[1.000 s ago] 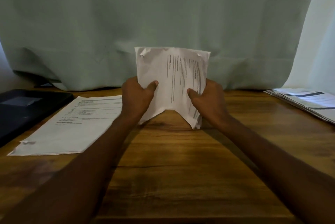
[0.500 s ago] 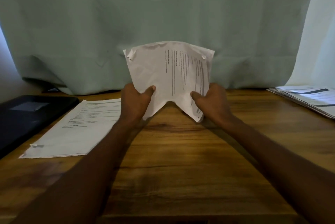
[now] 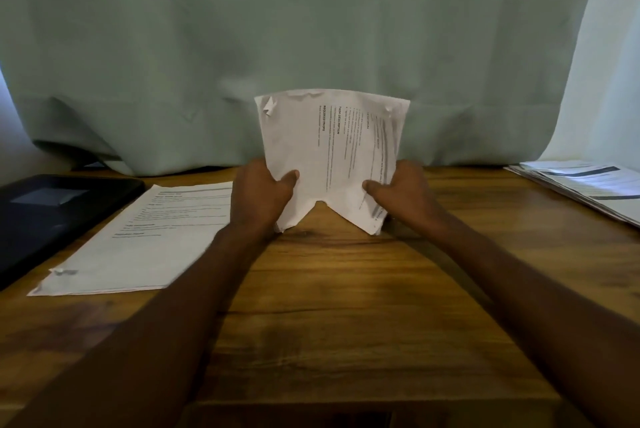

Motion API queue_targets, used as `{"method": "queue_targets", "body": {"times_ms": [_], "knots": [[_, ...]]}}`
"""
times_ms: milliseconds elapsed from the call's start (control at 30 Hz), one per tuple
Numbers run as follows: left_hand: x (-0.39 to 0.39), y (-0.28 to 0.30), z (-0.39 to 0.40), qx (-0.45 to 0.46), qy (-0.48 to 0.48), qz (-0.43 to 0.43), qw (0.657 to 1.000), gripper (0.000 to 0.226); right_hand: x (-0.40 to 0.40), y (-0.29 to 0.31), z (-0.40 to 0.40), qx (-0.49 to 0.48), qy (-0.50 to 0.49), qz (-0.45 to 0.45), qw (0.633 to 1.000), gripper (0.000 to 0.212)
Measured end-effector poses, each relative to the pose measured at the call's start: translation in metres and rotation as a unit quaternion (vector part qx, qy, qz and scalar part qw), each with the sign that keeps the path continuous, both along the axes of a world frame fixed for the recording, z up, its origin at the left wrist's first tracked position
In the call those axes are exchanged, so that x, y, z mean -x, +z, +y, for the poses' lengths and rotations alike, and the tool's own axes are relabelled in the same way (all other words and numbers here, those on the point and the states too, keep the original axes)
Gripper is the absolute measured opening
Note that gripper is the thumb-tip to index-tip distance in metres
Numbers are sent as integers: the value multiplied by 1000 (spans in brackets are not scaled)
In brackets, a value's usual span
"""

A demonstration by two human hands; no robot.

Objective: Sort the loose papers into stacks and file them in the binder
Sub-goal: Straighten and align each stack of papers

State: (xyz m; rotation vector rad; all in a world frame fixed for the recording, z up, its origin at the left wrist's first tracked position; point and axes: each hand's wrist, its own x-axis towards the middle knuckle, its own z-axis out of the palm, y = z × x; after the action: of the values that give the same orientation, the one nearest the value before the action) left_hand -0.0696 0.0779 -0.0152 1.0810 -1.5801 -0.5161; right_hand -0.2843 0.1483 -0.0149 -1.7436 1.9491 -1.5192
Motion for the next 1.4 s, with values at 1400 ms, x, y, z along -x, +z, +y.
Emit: {"method": "queue_targets", "body": {"times_ms": [1400], "knots": [[-5,15,9,-234,-314,-27,920,43,43,31,25,-304,221,-47,926,37]]}}
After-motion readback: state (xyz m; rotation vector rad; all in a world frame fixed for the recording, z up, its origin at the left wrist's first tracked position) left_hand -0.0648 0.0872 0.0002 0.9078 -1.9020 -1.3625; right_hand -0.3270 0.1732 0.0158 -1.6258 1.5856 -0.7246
